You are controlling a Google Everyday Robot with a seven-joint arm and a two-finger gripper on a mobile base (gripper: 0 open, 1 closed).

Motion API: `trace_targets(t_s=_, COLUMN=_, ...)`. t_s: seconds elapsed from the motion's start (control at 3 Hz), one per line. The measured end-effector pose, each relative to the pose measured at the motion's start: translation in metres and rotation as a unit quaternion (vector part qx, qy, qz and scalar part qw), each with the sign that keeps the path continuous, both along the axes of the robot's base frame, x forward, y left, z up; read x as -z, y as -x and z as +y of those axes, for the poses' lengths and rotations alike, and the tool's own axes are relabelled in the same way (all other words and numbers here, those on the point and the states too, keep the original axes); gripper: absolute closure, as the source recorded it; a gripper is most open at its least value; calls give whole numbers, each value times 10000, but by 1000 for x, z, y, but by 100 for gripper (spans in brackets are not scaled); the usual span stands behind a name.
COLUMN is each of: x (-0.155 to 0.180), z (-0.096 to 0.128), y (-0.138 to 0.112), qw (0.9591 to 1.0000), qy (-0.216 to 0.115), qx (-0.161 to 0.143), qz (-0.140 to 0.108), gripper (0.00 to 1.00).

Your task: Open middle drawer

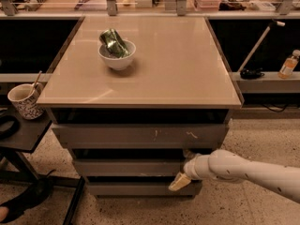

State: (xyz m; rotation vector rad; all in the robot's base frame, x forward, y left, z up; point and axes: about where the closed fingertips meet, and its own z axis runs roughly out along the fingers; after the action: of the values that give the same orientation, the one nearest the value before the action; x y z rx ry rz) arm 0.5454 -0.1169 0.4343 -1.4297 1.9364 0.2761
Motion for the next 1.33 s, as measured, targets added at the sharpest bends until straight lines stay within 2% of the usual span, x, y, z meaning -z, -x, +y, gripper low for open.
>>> trace_targets(t_s=0.33, x=22, z=-33, y=16, qw=9996, qy=230, qx=165, qz=-76, gripper=0)
trace_targets(t_s=0.67, x=23, z=-33, y=15, qw=9996, qy=231, qx=172, qz=-80, gripper=0)
trace_targets(t_s=1.0, x=16, z=-1, y=-22, qw=9987, qy=-352, qx=356, qz=-38, gripper=0)
trace_targets(t_s=1.33, x=19, z=-5, y=-19, qw=9989, qy=-294, qx=372, qz=-27, gripper=0)
